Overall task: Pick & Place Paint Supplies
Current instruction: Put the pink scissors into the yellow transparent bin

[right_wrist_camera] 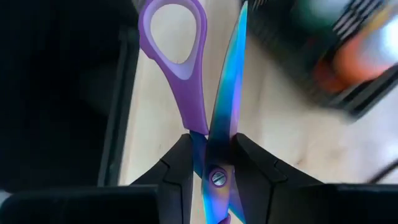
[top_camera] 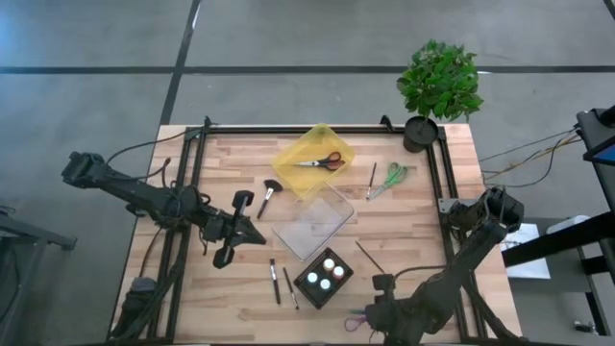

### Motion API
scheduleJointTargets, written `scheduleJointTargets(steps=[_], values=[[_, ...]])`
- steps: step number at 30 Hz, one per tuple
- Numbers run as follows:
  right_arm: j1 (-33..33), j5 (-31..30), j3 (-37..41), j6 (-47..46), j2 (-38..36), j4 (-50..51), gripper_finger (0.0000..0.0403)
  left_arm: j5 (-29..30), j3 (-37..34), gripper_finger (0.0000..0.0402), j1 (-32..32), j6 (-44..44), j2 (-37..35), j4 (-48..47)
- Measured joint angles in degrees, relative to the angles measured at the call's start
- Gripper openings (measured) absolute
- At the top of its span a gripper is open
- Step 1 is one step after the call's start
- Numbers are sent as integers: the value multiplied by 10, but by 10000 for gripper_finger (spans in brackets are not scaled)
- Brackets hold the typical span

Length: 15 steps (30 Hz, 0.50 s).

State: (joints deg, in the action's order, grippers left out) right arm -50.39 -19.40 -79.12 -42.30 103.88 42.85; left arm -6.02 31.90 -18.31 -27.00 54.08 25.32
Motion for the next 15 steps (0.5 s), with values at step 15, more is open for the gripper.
scheduleJointTargets(steps=[15], values=[[137, -111, -92, 303, -52, 112, 79, 20, 0, 14, 0, 0, -60, -89]])
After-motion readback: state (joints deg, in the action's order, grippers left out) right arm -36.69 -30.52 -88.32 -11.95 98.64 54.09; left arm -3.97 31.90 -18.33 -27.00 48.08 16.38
